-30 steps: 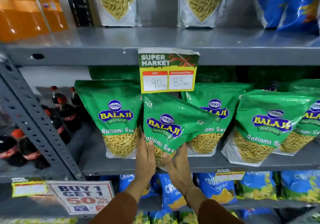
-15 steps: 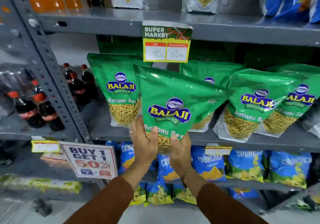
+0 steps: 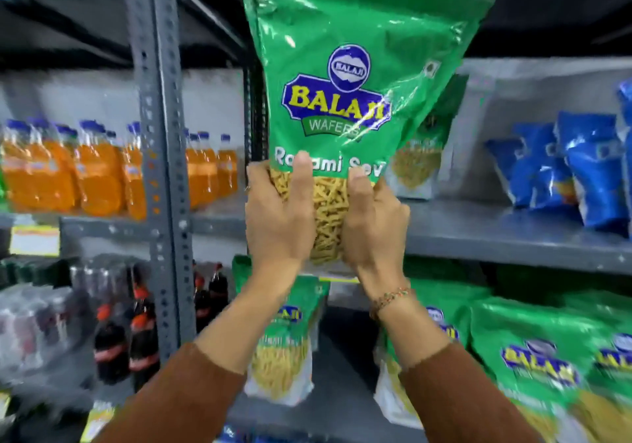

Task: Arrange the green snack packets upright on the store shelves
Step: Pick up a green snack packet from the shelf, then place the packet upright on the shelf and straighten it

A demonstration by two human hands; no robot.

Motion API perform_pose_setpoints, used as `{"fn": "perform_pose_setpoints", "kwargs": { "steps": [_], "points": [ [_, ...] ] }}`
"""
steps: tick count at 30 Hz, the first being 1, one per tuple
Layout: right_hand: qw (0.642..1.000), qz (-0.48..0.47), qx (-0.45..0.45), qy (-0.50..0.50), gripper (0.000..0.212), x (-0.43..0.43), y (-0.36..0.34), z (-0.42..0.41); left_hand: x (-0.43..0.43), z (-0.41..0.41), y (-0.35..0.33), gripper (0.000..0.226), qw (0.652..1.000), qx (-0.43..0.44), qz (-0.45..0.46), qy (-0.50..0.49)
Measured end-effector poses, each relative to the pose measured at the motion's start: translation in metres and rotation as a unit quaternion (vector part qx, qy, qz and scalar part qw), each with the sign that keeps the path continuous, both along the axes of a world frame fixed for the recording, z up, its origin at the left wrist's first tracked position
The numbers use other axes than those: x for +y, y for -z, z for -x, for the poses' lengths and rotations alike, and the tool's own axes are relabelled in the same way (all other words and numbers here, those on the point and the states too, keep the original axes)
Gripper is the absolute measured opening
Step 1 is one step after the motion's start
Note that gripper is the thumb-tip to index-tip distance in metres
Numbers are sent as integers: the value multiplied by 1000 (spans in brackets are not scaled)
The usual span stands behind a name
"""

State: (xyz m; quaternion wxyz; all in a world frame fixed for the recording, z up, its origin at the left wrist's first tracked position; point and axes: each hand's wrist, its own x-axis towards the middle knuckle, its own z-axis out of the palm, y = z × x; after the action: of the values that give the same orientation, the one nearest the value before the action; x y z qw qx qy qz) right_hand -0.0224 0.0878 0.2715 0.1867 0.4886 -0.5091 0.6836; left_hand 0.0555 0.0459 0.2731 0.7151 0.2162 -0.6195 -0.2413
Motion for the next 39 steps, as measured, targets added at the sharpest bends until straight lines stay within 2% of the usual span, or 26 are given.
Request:
{"fn": "perform_pose_setpoints", "kwargs": {
  "steps": [3,8,14,17,20,22,24,25,28,29,31,34,36,39],
  "points": [
    [1000,-6,-23,-13,75,-32,-32,3,-31,5,-35,33,1000,22,-7,-6],
    [992,-112,-38,-39,48,-79,-45,14,-85,18,-47,39,998,4,-53,15],
    [977,-194,-24,-82,55,-127,-39,23,-131,22,-45,50,993,-60,-102,23],
    [974,-208,-12,-90,50,-131,-43,23,-142,24,-44,56,990,-88,-109,15],
    [962,-264,21,-72,53,-124,-49,25,-155,25,-44,64,985,-128,-114,-1],
    [955,-289,65,-31,55,-114,-49,29,-161,23,-39,67,984,-151,-90,-35],
    [956,-265,118,34,58,-100,-37,33,-155,17,-25,59,988,-123,5,-91],
    [962,-226,139,70,57,-91,-26,34,-147,15,-14,54,987,-93,68,-110],
    [972,-28,188,141,41,-58,30,43,-113,20,38,38,965,-9,239,-105],
    [965,23,206,160,35,-48,54,51,-101,26,62,34,956,-1,278,-92],
    [948,54,237,205,28,-26,110,72,-78,43,115,28,949,-17,307,-63],
    [935,-16,189,300,41,12,201,115,-40,79,201,26,964,-75,255,26],
    [937,-77,109,324,57,44,255,144,-9,109,252,30,971,-126,177,99],
    [932,-155,-4,328,75,85,305,186,37,156,301,41,956,-209,38,203]
  ]
}}
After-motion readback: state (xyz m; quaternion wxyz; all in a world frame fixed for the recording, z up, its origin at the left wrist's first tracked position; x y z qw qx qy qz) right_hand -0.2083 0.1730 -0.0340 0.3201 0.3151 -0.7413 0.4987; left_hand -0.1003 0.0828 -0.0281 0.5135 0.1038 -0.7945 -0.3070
